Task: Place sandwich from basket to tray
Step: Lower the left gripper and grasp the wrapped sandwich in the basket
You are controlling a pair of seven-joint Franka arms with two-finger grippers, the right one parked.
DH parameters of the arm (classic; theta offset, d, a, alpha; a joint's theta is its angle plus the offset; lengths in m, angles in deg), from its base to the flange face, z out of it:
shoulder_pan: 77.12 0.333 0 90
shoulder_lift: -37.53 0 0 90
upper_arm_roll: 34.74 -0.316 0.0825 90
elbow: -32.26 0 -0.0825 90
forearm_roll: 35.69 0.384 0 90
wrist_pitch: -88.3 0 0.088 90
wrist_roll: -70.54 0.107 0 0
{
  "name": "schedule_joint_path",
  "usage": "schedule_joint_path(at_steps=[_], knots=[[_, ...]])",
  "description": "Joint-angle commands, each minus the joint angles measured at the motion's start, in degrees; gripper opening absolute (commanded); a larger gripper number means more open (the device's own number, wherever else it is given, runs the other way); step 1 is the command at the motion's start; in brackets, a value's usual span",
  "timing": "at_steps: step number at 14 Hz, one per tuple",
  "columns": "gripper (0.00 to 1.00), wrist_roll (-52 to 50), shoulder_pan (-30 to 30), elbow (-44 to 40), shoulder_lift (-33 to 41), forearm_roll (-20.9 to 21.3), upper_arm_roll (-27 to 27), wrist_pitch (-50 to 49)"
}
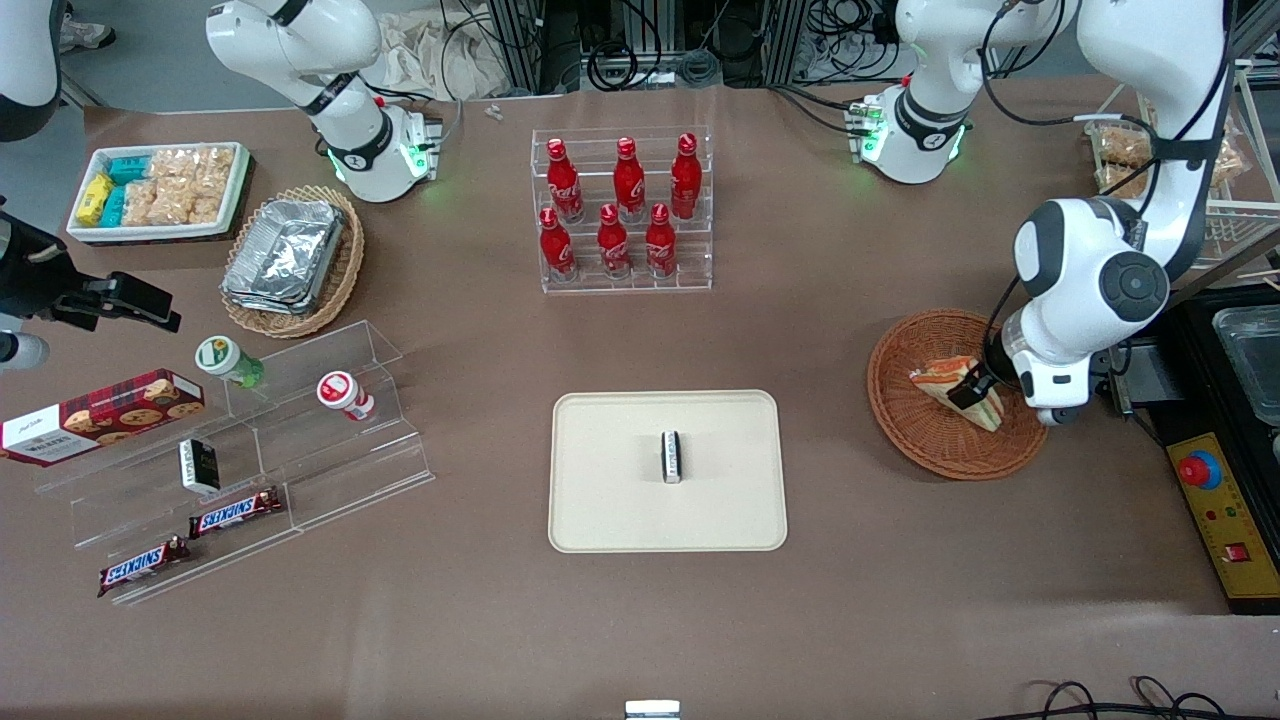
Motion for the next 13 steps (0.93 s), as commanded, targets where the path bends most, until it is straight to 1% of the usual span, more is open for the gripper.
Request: schedule_joint_path(at_steps=[1,4,5,6,7,8,9,11,12,13], knots=[[1.0,-1.1,0.1,0.9,-1.4,0.1,0.0,2.0],[1.0,-1.1,0.1,0.9,-3.2,0.4,0.0,2.4],[0.94,-1.1,0.1,0.8,-3.6,0.4,0.0,2.8],[0.68,-1.1,0.1,0.8,-4.1,0.4,0.0,3.4],[0.33,-1.1,0.1,0.8,-4.2,0.4,0.0,3.9],[0.03,-1.1,0.1,0.7,-4.2,0.4,0.0,3.9],[0.0,-1.0,0.1,0.5,-4.2,0.4,0.0,3.9],[0.0,-0.4,0.1,0.4,-2.8,0.4,0.0,3.3],[0.0,-0.3,0.1,0.3,-0.7,0.5,0.0,2.0],[0.0,0.2,0.0,-0.8,1.6,0.6,0.3,-2.1]])
